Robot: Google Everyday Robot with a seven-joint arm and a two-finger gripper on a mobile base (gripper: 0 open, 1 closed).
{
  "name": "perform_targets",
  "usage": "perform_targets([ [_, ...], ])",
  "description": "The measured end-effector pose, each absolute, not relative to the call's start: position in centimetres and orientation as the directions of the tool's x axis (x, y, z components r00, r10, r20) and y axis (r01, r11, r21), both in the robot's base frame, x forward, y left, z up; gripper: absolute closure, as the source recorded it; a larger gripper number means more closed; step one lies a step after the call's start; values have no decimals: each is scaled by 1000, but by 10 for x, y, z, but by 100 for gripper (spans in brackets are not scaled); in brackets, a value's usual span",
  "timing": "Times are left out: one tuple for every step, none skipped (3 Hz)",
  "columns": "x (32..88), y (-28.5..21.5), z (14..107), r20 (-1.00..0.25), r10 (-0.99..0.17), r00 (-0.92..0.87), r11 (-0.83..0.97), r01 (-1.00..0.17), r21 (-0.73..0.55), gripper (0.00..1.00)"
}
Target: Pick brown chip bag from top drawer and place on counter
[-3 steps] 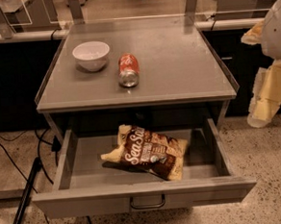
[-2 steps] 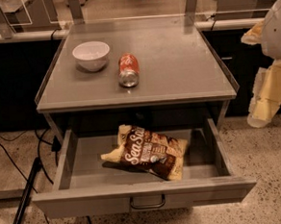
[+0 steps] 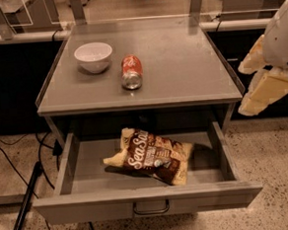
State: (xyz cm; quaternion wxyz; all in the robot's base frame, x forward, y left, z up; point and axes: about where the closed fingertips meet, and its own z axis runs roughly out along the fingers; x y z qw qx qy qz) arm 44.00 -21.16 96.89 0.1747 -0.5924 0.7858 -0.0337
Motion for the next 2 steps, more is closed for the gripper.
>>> perform_targets([
  [443,-198,940,-271,-921,-280,347,-907,-240,72],
  [446,-187,912,-284,-891,-353,418,-882,-216,97],
])
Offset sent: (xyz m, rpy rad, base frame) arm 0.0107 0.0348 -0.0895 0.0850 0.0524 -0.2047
